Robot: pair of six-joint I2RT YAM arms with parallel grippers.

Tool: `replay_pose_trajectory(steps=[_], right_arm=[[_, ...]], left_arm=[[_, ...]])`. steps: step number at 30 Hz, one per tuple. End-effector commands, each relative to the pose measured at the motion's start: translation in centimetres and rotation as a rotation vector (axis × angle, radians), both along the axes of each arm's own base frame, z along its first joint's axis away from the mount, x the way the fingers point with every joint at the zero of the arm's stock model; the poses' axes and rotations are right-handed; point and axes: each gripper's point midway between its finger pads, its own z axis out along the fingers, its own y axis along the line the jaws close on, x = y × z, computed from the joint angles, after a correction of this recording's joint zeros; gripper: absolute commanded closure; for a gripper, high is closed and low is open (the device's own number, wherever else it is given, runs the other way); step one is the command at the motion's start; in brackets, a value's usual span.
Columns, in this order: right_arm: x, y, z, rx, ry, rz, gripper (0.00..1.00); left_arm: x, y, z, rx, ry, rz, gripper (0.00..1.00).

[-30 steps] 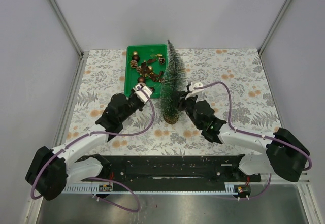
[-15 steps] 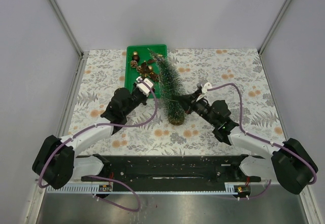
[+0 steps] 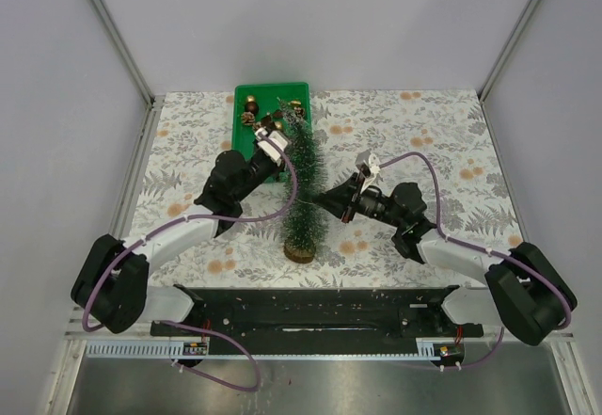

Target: Decorate the small christmas tree

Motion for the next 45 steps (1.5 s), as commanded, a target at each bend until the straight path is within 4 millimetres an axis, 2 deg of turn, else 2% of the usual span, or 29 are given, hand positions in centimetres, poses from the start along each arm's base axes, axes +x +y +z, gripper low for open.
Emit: replay_pose_trajectory(steps=[1, 4, 8, 12, 14, 16, 19, 21, 25, 28, 30, 31, 33, 36, 42, 45], right_arm=[[-0.4, 0.6, 1.7, 0.07, -0.049, 0.066, 0.94], [0.3, 1.0, 1.7, 0.061, -0.041, 0.058, 0.94], [0.5, 1.3, 2.2, 0.053, -0.056, 0.062, 0.93], [0.7, 1.2, 2.6, 0.007, -0.094, 0.057, 0.93], [0.8, 1.1, 3.4, -0.022, -0.133, 0.051, 0.93], [0.8, 1.1, 3.5, -0.064, -0.151, 0.06, 0.93], [0.8, 1.1, 3.7, -0.116, -0.17, 0.072, 0.92], [0.7, 1.0, 3.9, -0.137, -0.173, 0.078, 0.9], [0.4, 0.7, 4.3, -0.161, -0.169, 0.075, 0.88], [0.3, 0.1, 5.1, -0.165, -0.183, 0.049, 0.88], [0.1, -0.3, 5.4, -0.177, -0.18, 0.031, 0.88], [0.0, -0.5, 5.6, -0.178, -0.185, 0.026, 0.89], [-0.4, -0.9, 6.3, -0.175, -0.188, 0.022, 0.89], [-0.7, -1.2, 6.3, -0.182, -0.164, 0.013, 0.88], [-0.7, -2.1, 5.3, -0.191, -0.13, -0.034, 0.87], [-0.5, -2.4, 4.2, -0.214, -0.102, -0.049, 0.87]], left_arm=[[-2.7, -2.4, 6.1, -0.122, -0.109, -0.168, 0.93], [-5.5, -3.3, 6.1, -0.135, -0.108, -0.275, 0.89], [-8.0, -3.9, 5.0, -0.15, -0.069, -0.372, 0.8], [-10.0, -4.1, 4.2, -0.161, -0.049, -0.45, 0.68], [-10.8, -4.2, 4.0, -0.166, -0.046, -0.473, 0.57], [-11.3, -4.1, 3.7, -0.162, -0.042, -0.484, 0.52], [-11.6, -3.7, 3.3, -0.159, -0.043, -0.474, 0.48], [-11.6, -3.3, 3.3, -0.156, -0.055, -0.455, 0.41], [-10.2, -1.8, 3.3, -0.149, -0.075, -0.334, 0.34], [-9.4, -0.5, 3.1, -0.15, -0.061, -0.247, 0.21], [-9.5, 0.0, 2.6, -0.147, -0.041, -0.238, 0.06], [-9.8, 0.0, 2.6, -0.148, -0.039, -0.241, 0.01], [-10.2, 0.2, 2.2, -0.145, -0.035, -0.248, 0.01], [-10.4, 0.5, 2.0, -0.135, -0.047, -0.246, 0.01], [-9.4, 1.9, 1.3, -0.071, -0.066, -0.159, 0.01], [-9.6, 2.2, 1.4, -0.069, -0.071, -0.157, 0.01]])
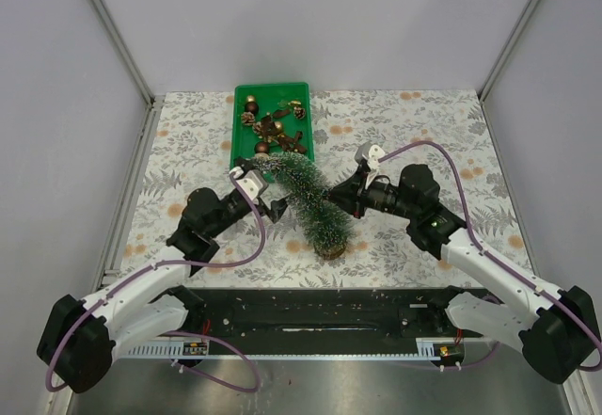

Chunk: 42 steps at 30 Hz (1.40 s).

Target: Decorate the small christmas tree

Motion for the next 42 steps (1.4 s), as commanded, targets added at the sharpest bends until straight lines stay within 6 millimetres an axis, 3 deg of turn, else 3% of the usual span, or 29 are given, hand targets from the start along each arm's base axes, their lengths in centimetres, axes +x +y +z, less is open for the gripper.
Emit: replay_pose_trajectory(steps=[1, 11, 16, 20, 33, 42], right_arm=[[0.6, -0.7, 0.7, 0.012, -0.02, -0.055, 0.87], [0.2, -2.1, -1.5, 0.004, 0.051, -0.129, 0.83], [0.3, -3.1, -2.5, 0.007, 0.13, -0.204, 0.68], [0.3, -4.4, -3.0, 0.026, 0.17, -0.29, 0.63], [-0.8, -8.2, -1.6, 0.04, 0.228, -0.455, 0.5], [-1.3, -10.4, 3.4, 0.117, 0.163, -0.536, 0.34]], left_arm=[[0.0, 1.0, 1.1, 0.003, -0.051, 0.036, 0.01], [-0.8, 1.4, 3.1, -0.011, -0.094, 0.013, 0.01], [-0.6, 2.5, 2.3, 0.051, -0.059, 0.042, 0.01], [-1.0, 2.8, 0.7, 0.121, -0.019, 0.03, 0.01], [-0.6, 4.3, 0.3, 0.213, 0.032, 0.083, 0.01], [0.9, 6.8, 0.9, 0.205, 0.123, 0.237, 0.01]])
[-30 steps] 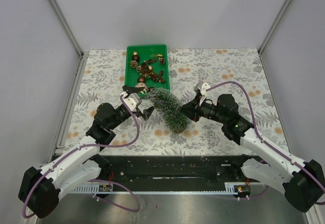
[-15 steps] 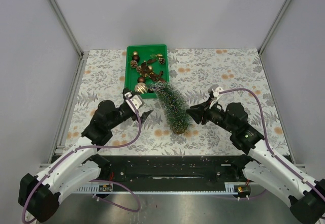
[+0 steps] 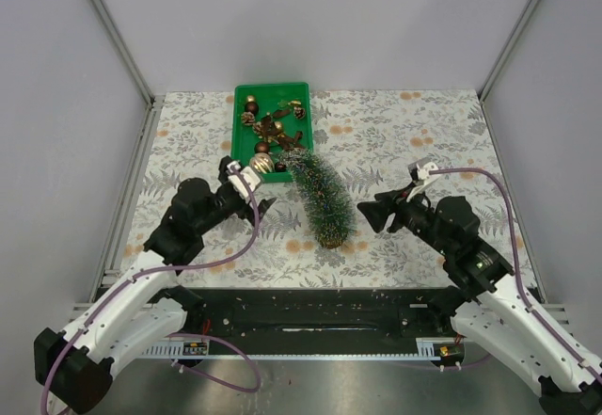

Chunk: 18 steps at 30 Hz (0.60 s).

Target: Decorate the small christmas tree

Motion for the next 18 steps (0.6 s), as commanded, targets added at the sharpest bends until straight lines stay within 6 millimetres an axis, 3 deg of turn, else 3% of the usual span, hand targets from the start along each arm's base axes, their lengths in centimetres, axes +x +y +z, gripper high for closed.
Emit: replay_pose_trajectory(steps=[1, 7, 10, 15, 18], right_arm=[[0.4, -1.6, 5.5, 0.06, -0.081, -0.086, 0.33], [1.7, -4.7, 10.1, 0.08, -0.162, -0.27, 0.28], [3.7, -6.0, 11.3, 0.043, -0.18, -0.387, 0.25], [9.4, -6.0, 10.8, -0.086, -0.145, -0.524, 0.23], [14.1, -5.6, 10.5, -0.032, -0.068, -0.511, 0.23]], left_arm=[[1.6, 2.1, 3.1, -0.035, -0.004, 0.147, 0.01], [4.6, 6.3, 2.1, -0.03, 0.139, 0.408, 0.01], [6.5, 8.2, 1.4, 0.028, 0.28, 0.474, 0.01], [9.2, 9.3, 1.6, 0.062, 0.356, 0.509, 0.01], [9.8, 10.1, 1.2, 0.077, 0.409, 0.535, 0.01]])
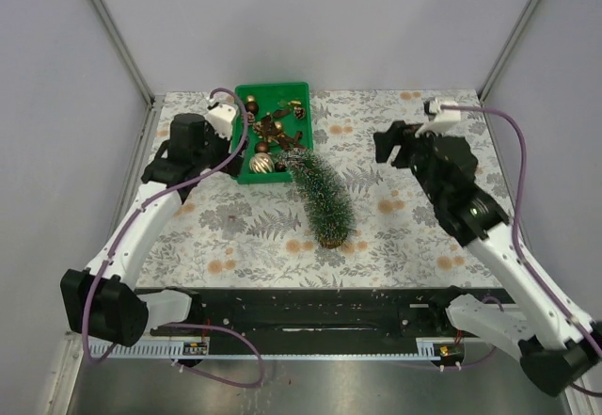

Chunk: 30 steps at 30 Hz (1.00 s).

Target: Decorate the small christmas tree

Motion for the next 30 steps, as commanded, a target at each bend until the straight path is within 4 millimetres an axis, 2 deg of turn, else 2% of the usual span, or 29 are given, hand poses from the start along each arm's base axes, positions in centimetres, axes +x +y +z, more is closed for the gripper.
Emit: replay_pose_trajectory(steps=[1, 4, 6, 8, 9, 10, 13, 16, 18, 24, 30], right_arm=[[7.1, -1.4, -0.2, 0.066, 0.061, -0.079, 0.22], [12.4, -1.3, -1.2, 0.102, 0.101, -0.047, 0.2], [16.0, 0.3, -2.9, 0.073, 0.148, 0.004, 0.2], [19.6, 2.1, -5.7, 0.05, 0.204, 0.055, 0.21], [21.0, 2.9, -6.5, 0.045, 0.213, 0.081, 0.21], [22.7, 4.1, -8.8, 0.043, 0.255, 0.115, 0.21], [25.3, 6.6, -12.5, 0.06, 0.319, 0.204, 0.21], [26.6, 8.5, -15.1, 0.091, 0.371, 0.272, 0.21], [26.9, 9.7, -16.0, 0.088, 0.381, 0.304, 0.21], [26.4, 14.0, -18.7, -0.009, 0.42, 0.367, 0.21], [26.4, 15.8, -22.8, -0.07, 0.5, 0.333, 0.3]], left_arm=[[0.2, 1.2, 0.6, -0.018, 0.082, 0.045, 0.01], [0.5, 2.4, 0.0, -0.04, 0.169, 0.078, 0.01], [0.7, 3.0, -0.4, -0.046, 0.221, 0.087, 0.01], [0.8, 3.5, 0.0, -0.046, 0.238, 0.09, 0.01], [0.8, 3.8, 0.0, -0.041, 0.249, 0.088, 0.01], [0.9, 4.2, 0.5, -0.043, 0.243, 0.101, 0.01], [0.5, 4.7, 1.6, -0.067, 0.218, 0.093, 0.01], [-0.1, 4.9, 1.7, -0.067, 0.212, 0.089, 0.01], [-0.5, 5.1, 1.2, -0.059, 0.221, 0.093, 0.01], [-1.3, 5.7, -0.4, -0.023, 0.251, 0.099, 0.01], [-1.5, 5.8, -1.0, -0.02, 0.279, 0.101, 0.01]])
